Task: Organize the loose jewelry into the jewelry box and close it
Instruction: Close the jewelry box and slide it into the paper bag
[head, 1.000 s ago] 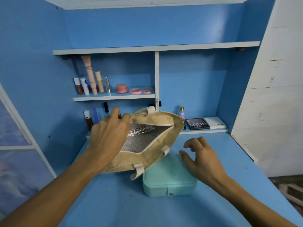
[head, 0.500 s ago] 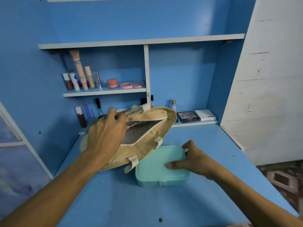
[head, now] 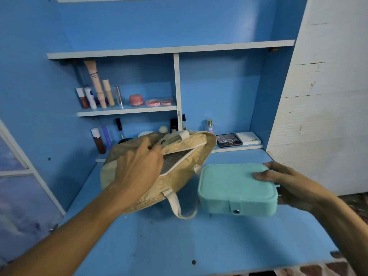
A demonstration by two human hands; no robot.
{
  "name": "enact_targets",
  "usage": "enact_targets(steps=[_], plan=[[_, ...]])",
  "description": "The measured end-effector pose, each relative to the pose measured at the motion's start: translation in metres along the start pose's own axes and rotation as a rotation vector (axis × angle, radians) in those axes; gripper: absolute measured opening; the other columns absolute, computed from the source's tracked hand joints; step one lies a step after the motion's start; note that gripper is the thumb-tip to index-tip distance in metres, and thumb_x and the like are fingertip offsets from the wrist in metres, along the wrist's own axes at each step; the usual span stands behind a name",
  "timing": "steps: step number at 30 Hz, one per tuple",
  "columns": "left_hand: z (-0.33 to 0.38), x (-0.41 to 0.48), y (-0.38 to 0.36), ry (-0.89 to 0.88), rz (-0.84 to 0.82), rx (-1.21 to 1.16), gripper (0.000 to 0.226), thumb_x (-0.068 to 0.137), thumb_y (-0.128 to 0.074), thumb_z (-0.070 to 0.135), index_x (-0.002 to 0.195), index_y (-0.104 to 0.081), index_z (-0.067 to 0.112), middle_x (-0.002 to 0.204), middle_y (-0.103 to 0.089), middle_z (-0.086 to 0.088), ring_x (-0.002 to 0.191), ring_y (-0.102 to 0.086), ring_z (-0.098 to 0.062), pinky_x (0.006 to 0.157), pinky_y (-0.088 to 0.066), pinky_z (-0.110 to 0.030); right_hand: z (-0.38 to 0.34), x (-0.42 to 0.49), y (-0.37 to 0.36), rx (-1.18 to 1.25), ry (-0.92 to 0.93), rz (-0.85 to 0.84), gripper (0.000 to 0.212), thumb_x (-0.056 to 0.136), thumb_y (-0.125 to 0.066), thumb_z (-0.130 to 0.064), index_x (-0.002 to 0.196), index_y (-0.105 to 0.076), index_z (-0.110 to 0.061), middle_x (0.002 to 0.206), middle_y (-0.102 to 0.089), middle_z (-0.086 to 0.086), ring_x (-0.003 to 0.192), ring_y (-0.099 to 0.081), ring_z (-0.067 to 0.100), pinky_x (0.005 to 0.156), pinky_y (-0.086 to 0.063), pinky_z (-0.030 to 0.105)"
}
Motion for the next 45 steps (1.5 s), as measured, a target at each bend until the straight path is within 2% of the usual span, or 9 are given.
enact_targets(steps=[4,9,13,18,24,30,33,37,45], plan=[[0.018,0.0,-0.003,0.04,-0.1,-0.114,0.035,0.104,-0.034,0.037,0.106,-0.064,0.02,0.102,-0.052,-0.001,0.077,-0.062,-0.025,0.058,-0.043,-0.035,-0.01,-0.01,-0.002,0.144,0.02,0.014,0.048,0.07,-0.081,-0.024,0.11,-0.059,-0.008,0.078,-0.07,0.002,0.066,-0.067,0.012,0.052,-0.055,0.026],[0.039,0.003,-0.004,0.11,-0.22,-0.245,0.03,0.106,-0.035,0.037,0.106,-0.06,0.021,0.107,-0.047,0.002,0.084,-0.054,-0.016,0.063,-0.036,-0.034,-0.005,-0.003,-0.031,0.165,0.005,0.059,0.065,0.073,-0.081,-0.024,0.126,-0.052,0.001,0.094,-0.072,0.01,0.077,-0.071,0.021,0.064,-0.061,0.035],[0.046,-0.001,-0.001,0.104,-0.228,-0.249,0.034,0.107,-0.033,0.041,0.107,-0.061,0.023,0.105,-0.043,0.004,0.077,-0.052,-0.014,0.061,-0.037,-0.034,-0.004,0.014,-0.064,0.198,0.012,0.129,0.063,0.075,-0.085,-0.021,0.124,-0.049,-0.006,0.104,-0.072,0.018,0.074,-0.074,0.026,0.061,-0.06,0.038],[0.051,-0.001,0.002,0.106,-0.232,-0.338,0.032,0.105,-0.036,0.043,0.102,-0.063,0.026,0.101,-0.042,0.006,0.081,-0.053,-0.017,0.066,-0.041,-0.035,-0.004,0.04,-0.105,0.229,0.057,0.176,0.064,0.071,-0.09,-0.025,0.114,-0.044,-0.012,0.118,-0.064,0.018,0.093,-0.073,0.029,0.057,-0.061,0.039],[0.047,0.003,-0.003,0.141,-0.256,-0.448,0.036,0.104,-0.04,0.045,0.106,-0.07,0.027,0.1,-0.048,0.006,0.086,-0.057,-0.017,0.075,-0.051,-0.04,-0.004,0.077,-0.133,0.112,0.133,0.346,0.062,0.058,-0.089,-0.051,0.089,-0.049,-0.016,0.085,-0.059,0.005,0.077,-0.064,0.024,0.063,-0.058,0.042],[0.039,0.01,-0.006,0.151,-0.269,-0.56,0.034,0.104,-0.042,0.044,0.1,-0.072,0.027,0.099,-0.053,0.004,0.083,-0.056,-0.013,0.073,-0.05,-0.037,-0.007,0.1,-0.157,0.118,0.213,0.307,0.031,0.082,-0.078,-0.041,0.081,-0.06,-0.016,0.07,-0.06,0.0,0.069,-0.059,0.016,0.061,-0.053,0.035],[0.035,0.011,-0.007,0.13,-0.285,-0.572,0.034,0.104,-0.043,0.044,0.092,-0.07,0.028,0.093,-0.051,0.006,0.078,-0.055,-0.011,0.068,-0.047,-0.036,-0.015,0.099,-0.16,-0.086,0.328,0.235,0.027,0.091,-0.067,-0.041,0.098,-0.062,-0.015,0.076,-0.058,-0.005,0.071,-0.054,0.011,0.061,-0.042,0.025],[0.027,0.011,-0.006,0.14,-0.259,-0.631,0.043,0.103,-0.046,0.04,0.062,-0.049,0.031,0.086,-0.051,0.004,0.075,-0.054,-0.012,0.067,-0.043,-0.035,-0.02,0.098,-0.154,-0.547,0.462,0.189,0.038,0.093,-0.06,-0.053,0.105,-0.056,-0.017,0.091,-0.066,0.0,0.084,-0.061,0.018,0.072,-0.051,0.033],[0.022,0.012,-0.021,0.188,-0.286,-0.698,0.047,0.104,-0.048,0.038,0.058,-0.044,0.026,0.083,-0.052,0.004,0.075,-0.054,-0.012,0.061,-0.032,-0.03,0.008,0.094,-0.155,-1.525,0.587,0.048,0.073,0.088,-0.053,-0.057,0.149,-0.029,-0.026,0.14,-0.05,0.004,0.121,-0.046,0.035,0.093,-0.031,0.045]])
Point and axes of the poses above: each hand's wrist, its own x-axis towards the middle knuckle, its own y-axis out of the back of the hand, z = x × y, the point moved 6 cm from there along x, towards the middle knuckle
